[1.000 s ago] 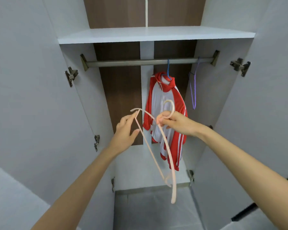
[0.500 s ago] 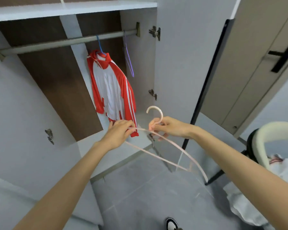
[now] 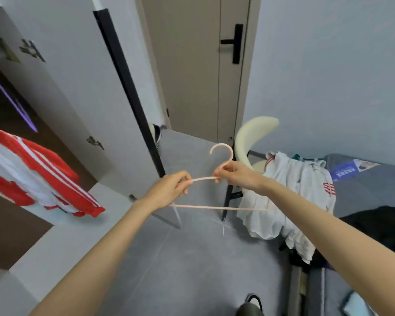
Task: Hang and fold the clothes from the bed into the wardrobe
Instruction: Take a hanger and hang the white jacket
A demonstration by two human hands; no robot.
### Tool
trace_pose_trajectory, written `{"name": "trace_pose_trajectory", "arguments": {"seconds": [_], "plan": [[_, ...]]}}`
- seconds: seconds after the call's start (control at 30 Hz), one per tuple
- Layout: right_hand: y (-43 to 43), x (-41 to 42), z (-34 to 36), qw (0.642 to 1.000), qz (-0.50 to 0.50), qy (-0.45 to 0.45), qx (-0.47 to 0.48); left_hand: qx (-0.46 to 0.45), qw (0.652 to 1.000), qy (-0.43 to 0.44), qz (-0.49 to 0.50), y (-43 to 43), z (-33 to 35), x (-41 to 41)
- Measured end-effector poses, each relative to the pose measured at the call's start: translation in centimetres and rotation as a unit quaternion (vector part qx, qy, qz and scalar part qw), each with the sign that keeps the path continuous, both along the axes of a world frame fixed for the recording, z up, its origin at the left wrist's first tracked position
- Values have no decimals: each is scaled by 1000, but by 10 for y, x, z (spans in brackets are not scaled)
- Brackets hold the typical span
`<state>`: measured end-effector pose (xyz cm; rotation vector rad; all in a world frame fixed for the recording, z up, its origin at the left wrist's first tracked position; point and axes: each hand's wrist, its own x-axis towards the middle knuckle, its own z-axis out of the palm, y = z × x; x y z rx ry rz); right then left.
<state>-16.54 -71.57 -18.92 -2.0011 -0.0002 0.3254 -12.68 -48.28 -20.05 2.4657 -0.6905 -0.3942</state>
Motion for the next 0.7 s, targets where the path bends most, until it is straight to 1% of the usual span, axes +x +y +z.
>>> {"name": "trace_pose_trajectory", "arguments": {"seconds": [0.1,0.23,0.37,0.47,0.57,0.7], "plan": [[-75,-7,-14,997,-74,11,-9,-3,999,7,-46,-81,-13,18],[-167,-17,-34,983,-180,34,-12,-20,996,9,-82,-179,-35,36],[-241,-26,-56,958,-281,57,-17,-19,993,11,-117,-254,-58,48],[-286,-29,-74,936,-341,74,-32,-40,988,24,-145,-296,-74,62],[-326,-24,-93,917,-386,91,-43,-15,991,52,-120,-335,-93,84],[-371,-3,-122,891,-436,111,-54,-14,991,105,-88,-383,-121,121]]}}
